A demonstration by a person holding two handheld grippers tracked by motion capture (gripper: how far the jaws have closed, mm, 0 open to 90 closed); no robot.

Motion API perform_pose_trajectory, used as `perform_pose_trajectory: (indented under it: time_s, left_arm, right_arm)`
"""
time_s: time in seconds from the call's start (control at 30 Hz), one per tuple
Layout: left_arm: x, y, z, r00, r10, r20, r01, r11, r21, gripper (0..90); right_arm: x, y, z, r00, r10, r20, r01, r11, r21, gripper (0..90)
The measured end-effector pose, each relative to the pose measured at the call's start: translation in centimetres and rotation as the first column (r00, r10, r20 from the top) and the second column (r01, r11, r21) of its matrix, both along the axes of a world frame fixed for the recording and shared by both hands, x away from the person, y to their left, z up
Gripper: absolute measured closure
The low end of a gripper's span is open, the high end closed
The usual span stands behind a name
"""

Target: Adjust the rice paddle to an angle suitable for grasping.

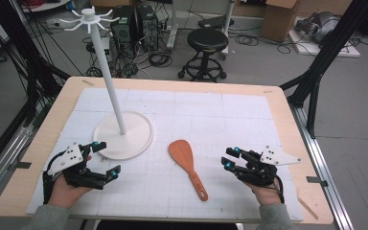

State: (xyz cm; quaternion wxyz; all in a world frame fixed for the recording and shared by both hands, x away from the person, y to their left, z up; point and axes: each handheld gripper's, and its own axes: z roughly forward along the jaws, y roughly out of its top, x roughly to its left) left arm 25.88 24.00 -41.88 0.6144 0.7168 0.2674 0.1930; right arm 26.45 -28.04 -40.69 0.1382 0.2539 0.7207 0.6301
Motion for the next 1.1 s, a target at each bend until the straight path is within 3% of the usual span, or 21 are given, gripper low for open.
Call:
perform_pose_trajectory:
  time_s: [0.07,0.1,0.17,0.2,0.3,0.67,0.8,0.93,1.1]
  left_arm:
    - [0.0,0.0,0.0,1.0000,0.002,0.003,-0.002,1.0000,0.000,1.8]
    - [0.0,0.0,0.0,1.0000,0.001,0.007,-0.001,1.0000,-0.004,1.8]
    - [0.1,0.0,0.0,1.0000,0.002,0.007,-0.002,0.9999,-0.015,1.8]
    - [0.1,0.1,0.0,1.0000,0.004,0.005,-0.004,0.9999,-0.011,1.8]
    - [0.3,0.1,-0.1,1.0000,0.002,0.004,-0.002,0.9999,-0.011,1.8]
    - [0.6,0.0,-0.2,1.0000,-0.003,0.004,0.003,0.9997,-0.023,1.8]
    - [0.5,0.0,-0.2,1.0000,-0.004,0.001,0.004,0.9999,-0.016,1.8]
    - [0.5,0.0,-0.2,1.0000,-0.004,-0.002,0.004,1.0000,-0.008,1.8]
    - [0.5,-0.1,-0.3,0.9999,-0.008,-0.012,0.008,0.9999,0.008,1.8]
  right_arm:
    - [0.0,0.1,0.0,1.0000,0.008,-0.001,-0.008,1.000,-0.002,66.1]
    - [-0.1,0.3,0.1,0.9998,0.019,0.000,-0.019,1.000,-0.002,74.0]
    - [-0.1,0.4,0.1,0.9996,0.028,0.006,-0.028,1.000,-0.006,76.8]
    - [-0.1,0.6,0.2,0.9992,0.040,0.008,-0.040,0.999,-0.009,83.2]
    - [-0.1,1.0,0.2,0.9987,0.050,0.008,-0.050,0.999,-0.017,88.9]
    - [0.3,3.4,-0.2,0.9939,0.105,-0.035,-0.107,0.992,-0.060,88.9]
    - [0.6,4.4,-0.5,0.9910,0.108,-0.079,-0.113,0.992,-0.061,88.9]
    - [1.1,5.7,-1.1,0.9829,0.137,-0.123,-0.147,0.986,-0.077,89.0]
    - [1.4,6.6,-1.5,0.9767,0.161,-0.142,-0.177,0.978,-0.108,89.0]
